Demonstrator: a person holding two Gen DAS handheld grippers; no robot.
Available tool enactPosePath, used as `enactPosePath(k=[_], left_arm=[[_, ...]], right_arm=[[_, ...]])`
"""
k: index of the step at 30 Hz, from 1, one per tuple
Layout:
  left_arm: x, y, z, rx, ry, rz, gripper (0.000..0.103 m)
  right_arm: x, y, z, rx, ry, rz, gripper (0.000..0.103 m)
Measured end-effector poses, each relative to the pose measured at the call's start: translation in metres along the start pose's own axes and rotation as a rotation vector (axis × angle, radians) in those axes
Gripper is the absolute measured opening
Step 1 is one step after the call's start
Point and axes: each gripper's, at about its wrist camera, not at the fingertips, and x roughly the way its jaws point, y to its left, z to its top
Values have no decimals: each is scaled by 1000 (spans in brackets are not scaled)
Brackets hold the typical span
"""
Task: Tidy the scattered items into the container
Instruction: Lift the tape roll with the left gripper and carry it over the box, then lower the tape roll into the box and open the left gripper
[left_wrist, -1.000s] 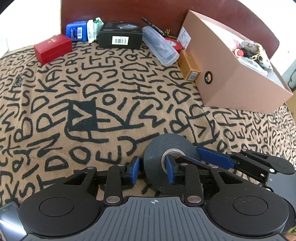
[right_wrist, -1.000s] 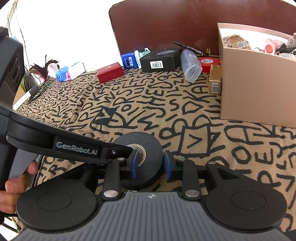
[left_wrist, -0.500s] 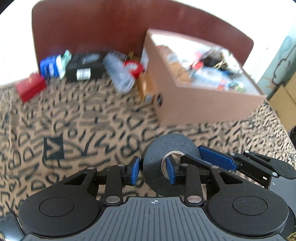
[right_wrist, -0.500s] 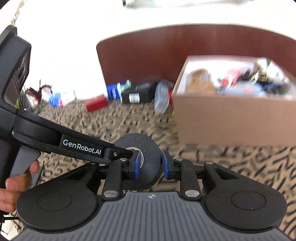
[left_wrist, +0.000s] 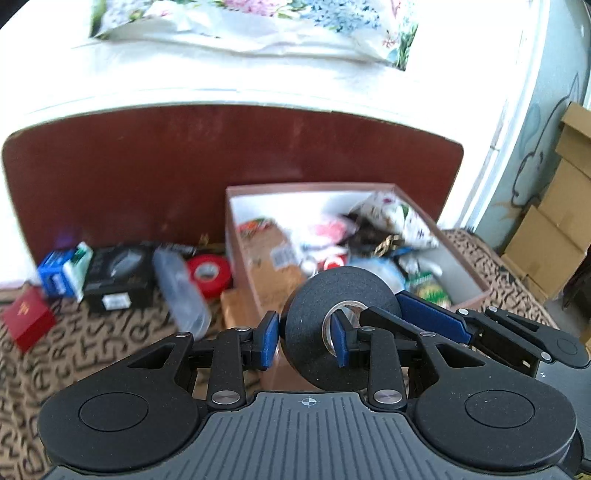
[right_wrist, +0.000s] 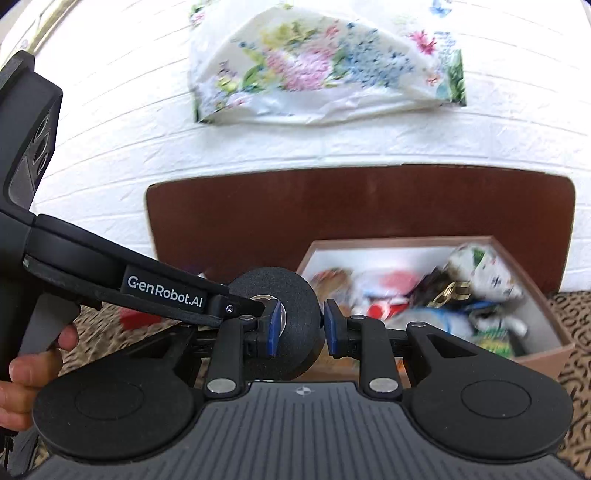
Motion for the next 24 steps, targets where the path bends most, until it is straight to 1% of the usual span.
enactPosePath(k=[4, 10, 15, 17, 19, 20, 21, 22, 23, 24], left_arm=[[26, 3, 12, -4, 7, -20, 43], [64, 16, 15, -18, 57, -39, 43], [81, 25, 10, -30, 97, -43, 47], [84, 28, 9, -37, 104, -54, 47], [85, 30, 10, -51, 103, -76, 55], [84, 31, 10, -60, 92, -84, 59], [83, 31, 10, -63, 76, -82, 63], [81, 31, 10, -59, 59, -80, 65], [79, 30, 10, -55, 44, -81, 72], [77, 29, 10, -56, 32, -84, 81]], right_arm=[[23, -15, 3, 8, 12, -18, 28], [52, -28, -6, 27, 65, -32, 28], [66, -32, -16, 50, 105, -23, 28], [69, -34, -18, 64, 112, -20, 31], [70, -35, -19, 78, 110, -21, 33], [69, -36, -19, 81, 106, -26, 33], [68, -36, -19, 76, 100, -37, 36], [67, -35, -18, 68, 94, -52, 42], [66, -36, -18, 65, 87, -74, 47], [65, -37, -18, 65, 81, -99, 56]])
